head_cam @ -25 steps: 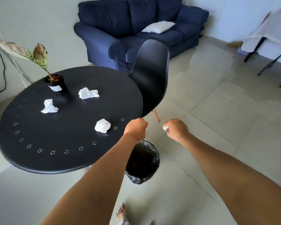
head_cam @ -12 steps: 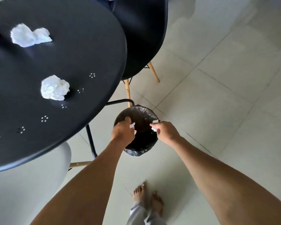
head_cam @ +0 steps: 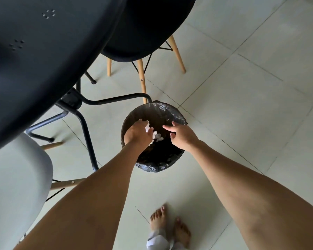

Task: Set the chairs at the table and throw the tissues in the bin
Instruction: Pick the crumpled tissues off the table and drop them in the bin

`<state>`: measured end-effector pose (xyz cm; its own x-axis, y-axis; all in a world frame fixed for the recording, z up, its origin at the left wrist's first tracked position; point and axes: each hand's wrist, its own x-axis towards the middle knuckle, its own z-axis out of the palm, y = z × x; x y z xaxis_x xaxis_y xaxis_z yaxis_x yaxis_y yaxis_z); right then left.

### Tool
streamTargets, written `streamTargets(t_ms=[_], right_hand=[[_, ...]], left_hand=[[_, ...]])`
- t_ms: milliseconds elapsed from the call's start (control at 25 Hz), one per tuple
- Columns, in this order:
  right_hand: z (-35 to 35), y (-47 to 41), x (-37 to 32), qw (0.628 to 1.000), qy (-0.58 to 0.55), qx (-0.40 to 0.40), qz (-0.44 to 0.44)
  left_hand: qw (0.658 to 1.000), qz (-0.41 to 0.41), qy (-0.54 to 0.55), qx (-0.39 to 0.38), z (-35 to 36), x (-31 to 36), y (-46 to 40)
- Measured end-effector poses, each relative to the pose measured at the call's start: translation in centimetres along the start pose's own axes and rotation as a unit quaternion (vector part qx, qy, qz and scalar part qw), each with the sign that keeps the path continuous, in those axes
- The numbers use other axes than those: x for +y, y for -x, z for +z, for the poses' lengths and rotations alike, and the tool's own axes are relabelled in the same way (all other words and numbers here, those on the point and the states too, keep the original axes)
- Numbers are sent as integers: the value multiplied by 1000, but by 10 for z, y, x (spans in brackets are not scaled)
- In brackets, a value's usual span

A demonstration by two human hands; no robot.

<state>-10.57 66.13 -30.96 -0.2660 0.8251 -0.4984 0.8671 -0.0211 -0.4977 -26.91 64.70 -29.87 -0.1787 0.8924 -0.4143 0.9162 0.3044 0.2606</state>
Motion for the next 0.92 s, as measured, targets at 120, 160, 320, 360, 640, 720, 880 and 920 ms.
streamTargets(t_ms=[120,160,320,360,640,720,880,920], right_hand=[[0,3,-3,1000,16,12,0],[-4,7,-6,1000,23,19,-1],[-38,44,-24,997,46,58,3],[-50,56,-30,997,49,62,6],[-192,178,-109,990,82,117,13],[-220,204,-131,989,94,117,10],[-270,223,-183,985,112,128,-37],[-278,221,-197,984,115,127,-50]], left_hand=[[1000,-17,17,-20,0,4,4],[999,-16,23,-18,-4,7,9],[999,21,13,-27,-36,22,49],[999,28,7,-33,-48,26,62],[998,59,10,17,-197,83,176],[997,70,-3,33,-234,98,198],[995,56,-13,80,-305,96,216],[995,45,-3,88,-319,88,216]])
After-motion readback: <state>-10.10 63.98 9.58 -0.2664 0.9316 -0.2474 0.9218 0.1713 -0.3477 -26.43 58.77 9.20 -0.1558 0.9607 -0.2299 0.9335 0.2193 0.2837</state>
